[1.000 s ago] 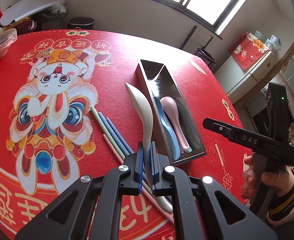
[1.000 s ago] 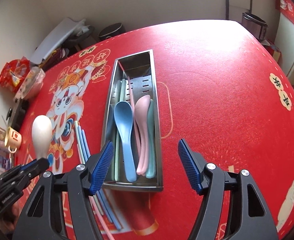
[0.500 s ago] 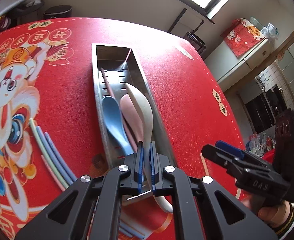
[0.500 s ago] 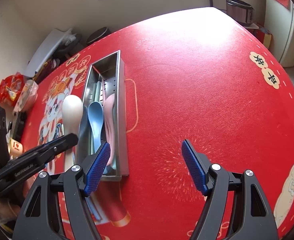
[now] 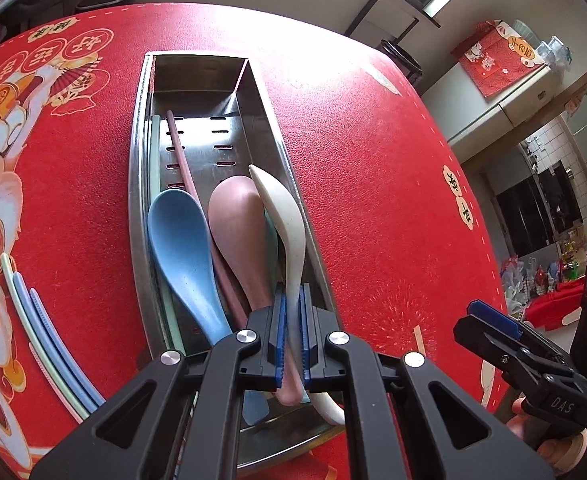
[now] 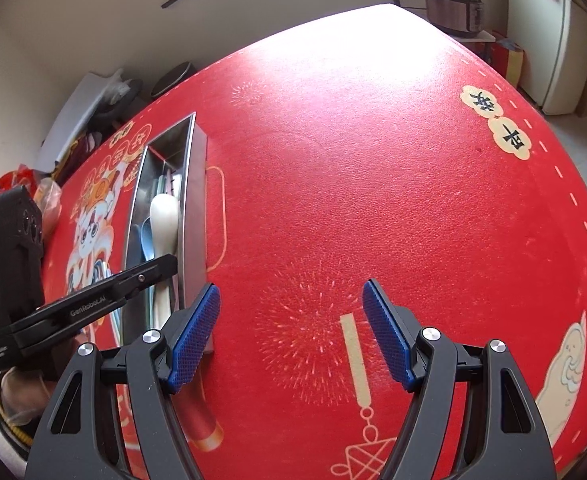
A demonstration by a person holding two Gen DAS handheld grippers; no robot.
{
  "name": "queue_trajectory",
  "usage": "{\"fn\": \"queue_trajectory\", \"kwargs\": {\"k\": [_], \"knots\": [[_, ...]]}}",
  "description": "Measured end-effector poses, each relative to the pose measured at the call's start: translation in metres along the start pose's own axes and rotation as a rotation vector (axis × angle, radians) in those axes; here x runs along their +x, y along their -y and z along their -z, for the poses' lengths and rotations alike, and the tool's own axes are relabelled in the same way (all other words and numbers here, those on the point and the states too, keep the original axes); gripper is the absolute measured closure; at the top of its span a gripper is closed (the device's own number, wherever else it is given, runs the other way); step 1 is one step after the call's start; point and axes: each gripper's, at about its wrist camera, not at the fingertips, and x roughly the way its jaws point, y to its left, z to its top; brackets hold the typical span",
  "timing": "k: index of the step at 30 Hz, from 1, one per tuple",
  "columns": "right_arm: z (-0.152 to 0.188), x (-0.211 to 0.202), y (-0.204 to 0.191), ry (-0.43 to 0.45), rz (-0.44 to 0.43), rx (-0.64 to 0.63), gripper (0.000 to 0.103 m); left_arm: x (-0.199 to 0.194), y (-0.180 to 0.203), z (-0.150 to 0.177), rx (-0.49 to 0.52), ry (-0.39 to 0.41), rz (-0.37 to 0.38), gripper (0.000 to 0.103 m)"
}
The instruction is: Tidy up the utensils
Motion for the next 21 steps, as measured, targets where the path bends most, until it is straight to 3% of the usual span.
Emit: {"fn": "queue_trajectory", "kwargs": {"k": [7, 10, 12, 16, 21], "knots": [[-0.001, 0.001, -0.006, -0.005, -0.010, -0.008, 0.032, 0.005, 0.001, -0.004, 0.037, -0.021, -0.020, 0.095], [-0.002, 0.001, -0.009, -0.003, -0.013, -0.010, 0.032, -0.002, -0.003, -0.005, 0.042, -0.021, -0.031, 0.088], [-0.003, 0.001, -0.011, -0.003, -0.016, -0.006, 0.032, -0.010, -0.004, -0.006, 0.052, -0.014, -0.035, 0.082], [-0.004, 0.000, -0.018, 0.004, -0.027, -0.011, 0.032, -0.034, -0.008, -0.002, 0.083, 0.021, -0.050, 0.079], [-0.002, -0.003, -0.035, 0.019, -0.035, -0.040, 0.032, -0.070, -0.034, 0.011, 0.037, 0.075, -0.081, 0.076]]}}
